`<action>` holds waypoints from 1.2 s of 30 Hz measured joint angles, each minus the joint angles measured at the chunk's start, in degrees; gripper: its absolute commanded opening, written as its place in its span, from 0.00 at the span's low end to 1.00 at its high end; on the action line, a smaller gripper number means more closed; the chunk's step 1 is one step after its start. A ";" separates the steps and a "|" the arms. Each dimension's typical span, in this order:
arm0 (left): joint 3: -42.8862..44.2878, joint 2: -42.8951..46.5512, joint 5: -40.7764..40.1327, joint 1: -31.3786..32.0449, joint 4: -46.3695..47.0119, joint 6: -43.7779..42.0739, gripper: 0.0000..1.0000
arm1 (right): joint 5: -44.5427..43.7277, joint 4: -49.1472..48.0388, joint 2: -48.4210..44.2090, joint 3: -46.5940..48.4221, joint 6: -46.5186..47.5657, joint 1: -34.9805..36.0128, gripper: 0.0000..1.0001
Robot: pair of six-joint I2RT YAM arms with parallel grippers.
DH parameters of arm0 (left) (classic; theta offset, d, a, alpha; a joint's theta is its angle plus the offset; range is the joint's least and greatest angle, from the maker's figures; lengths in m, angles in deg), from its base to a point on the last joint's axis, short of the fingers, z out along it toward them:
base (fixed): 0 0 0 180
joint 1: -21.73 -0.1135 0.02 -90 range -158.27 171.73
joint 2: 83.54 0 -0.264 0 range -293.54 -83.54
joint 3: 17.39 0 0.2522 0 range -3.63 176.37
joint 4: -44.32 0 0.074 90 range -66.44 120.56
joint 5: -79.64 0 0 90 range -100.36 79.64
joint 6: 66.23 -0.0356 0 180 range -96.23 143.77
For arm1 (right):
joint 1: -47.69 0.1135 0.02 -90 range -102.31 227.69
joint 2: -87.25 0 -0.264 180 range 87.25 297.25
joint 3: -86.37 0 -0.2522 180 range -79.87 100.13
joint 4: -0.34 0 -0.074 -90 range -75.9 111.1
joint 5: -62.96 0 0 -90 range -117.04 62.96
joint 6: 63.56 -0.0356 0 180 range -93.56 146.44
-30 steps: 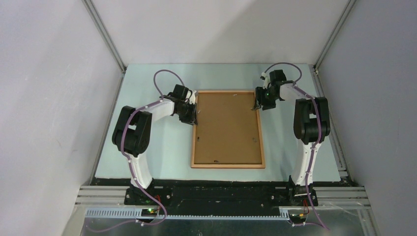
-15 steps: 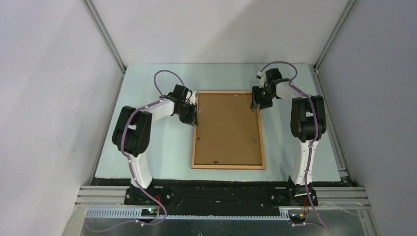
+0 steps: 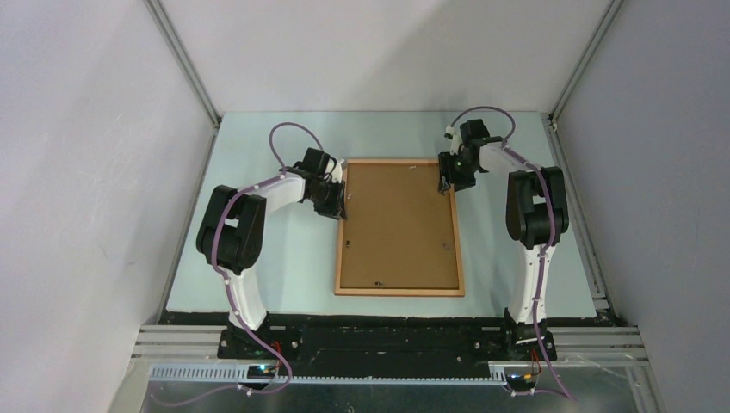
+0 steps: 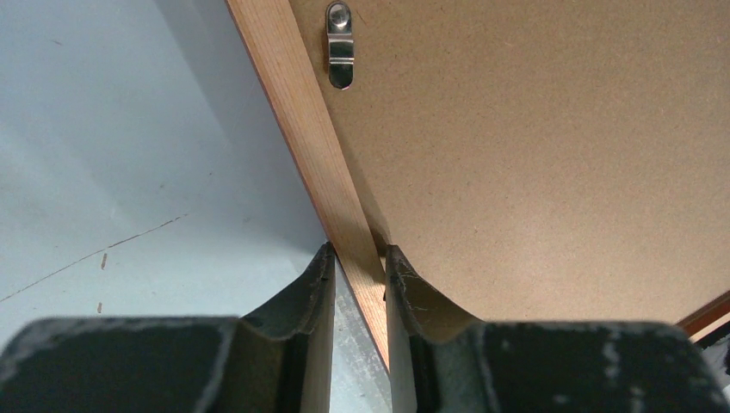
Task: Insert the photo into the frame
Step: Install the photo frame at the center of the board.
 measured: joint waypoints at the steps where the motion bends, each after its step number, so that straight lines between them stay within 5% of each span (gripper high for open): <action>1: 0.00 0.00 -0.02 0.00 0.02 0.00 0.00 | -0.17 0.02 0.00 0.00 0.15 0.02 0.54; 36: 0.00 0.00 -0.02 0.00 0.02 -0.02 0.00 | 1.92 0.74 0.17 0.17 0.37 -3.13 0.37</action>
